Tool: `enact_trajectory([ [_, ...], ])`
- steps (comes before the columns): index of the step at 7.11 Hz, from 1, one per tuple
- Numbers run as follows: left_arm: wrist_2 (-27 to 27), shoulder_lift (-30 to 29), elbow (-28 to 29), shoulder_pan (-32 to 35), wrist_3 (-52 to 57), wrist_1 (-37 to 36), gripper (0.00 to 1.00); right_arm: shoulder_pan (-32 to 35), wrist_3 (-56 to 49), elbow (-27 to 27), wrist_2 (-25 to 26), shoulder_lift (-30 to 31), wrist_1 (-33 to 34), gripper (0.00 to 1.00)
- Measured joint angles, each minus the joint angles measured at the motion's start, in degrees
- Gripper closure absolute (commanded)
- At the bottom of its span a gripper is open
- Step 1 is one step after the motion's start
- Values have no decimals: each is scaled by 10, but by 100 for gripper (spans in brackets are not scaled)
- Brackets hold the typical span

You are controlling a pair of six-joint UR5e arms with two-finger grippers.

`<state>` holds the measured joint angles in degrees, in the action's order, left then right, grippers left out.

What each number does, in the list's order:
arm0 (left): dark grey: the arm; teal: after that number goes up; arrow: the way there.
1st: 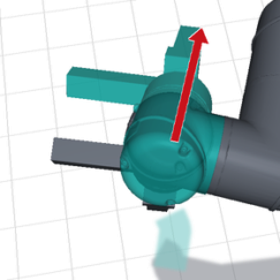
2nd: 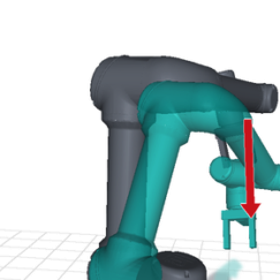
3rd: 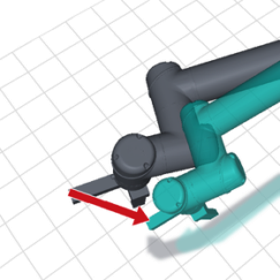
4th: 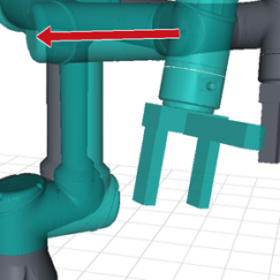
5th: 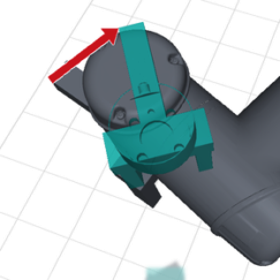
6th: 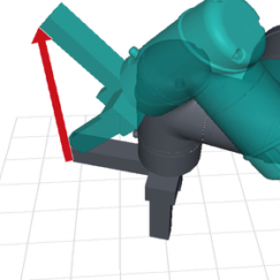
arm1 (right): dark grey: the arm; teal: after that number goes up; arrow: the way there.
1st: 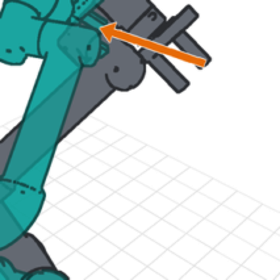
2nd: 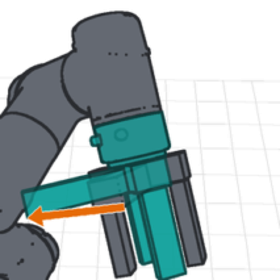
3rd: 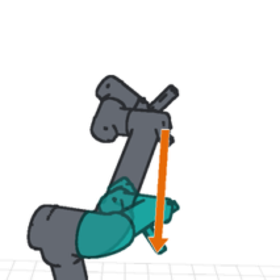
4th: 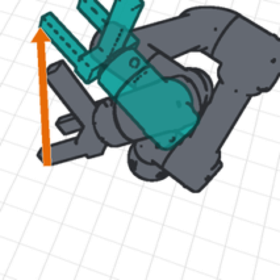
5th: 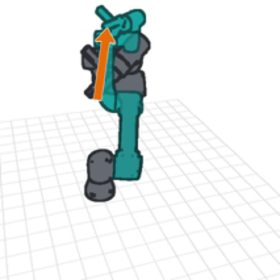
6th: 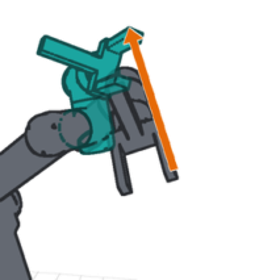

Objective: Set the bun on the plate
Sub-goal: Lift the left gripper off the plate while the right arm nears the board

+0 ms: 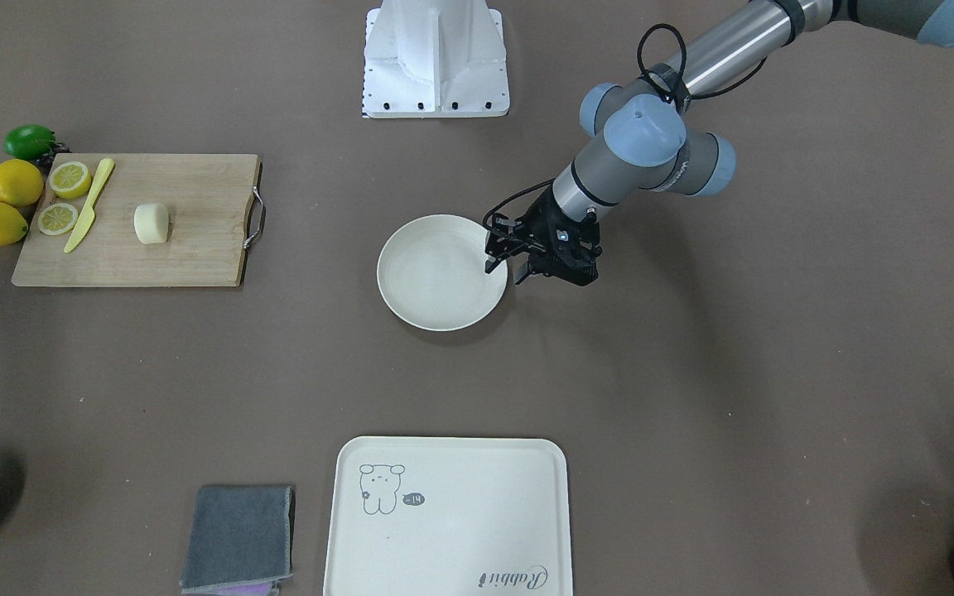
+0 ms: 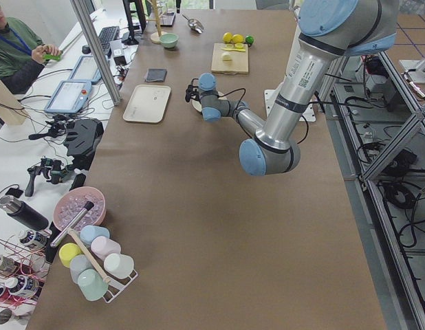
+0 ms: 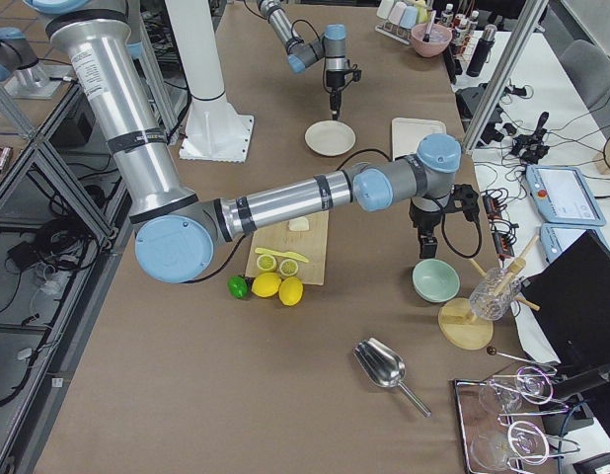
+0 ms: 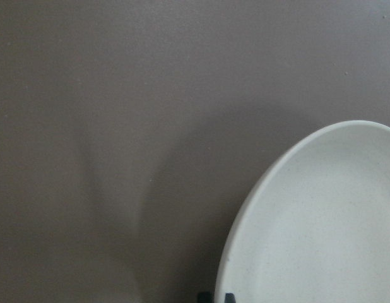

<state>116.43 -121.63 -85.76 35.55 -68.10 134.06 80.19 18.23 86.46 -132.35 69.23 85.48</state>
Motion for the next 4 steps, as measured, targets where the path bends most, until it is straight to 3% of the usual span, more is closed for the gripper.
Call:
enact_trajectory([
  [4,57,26,-21,115,39,-1,2,-51,30,27,-20,4,0,0],
])
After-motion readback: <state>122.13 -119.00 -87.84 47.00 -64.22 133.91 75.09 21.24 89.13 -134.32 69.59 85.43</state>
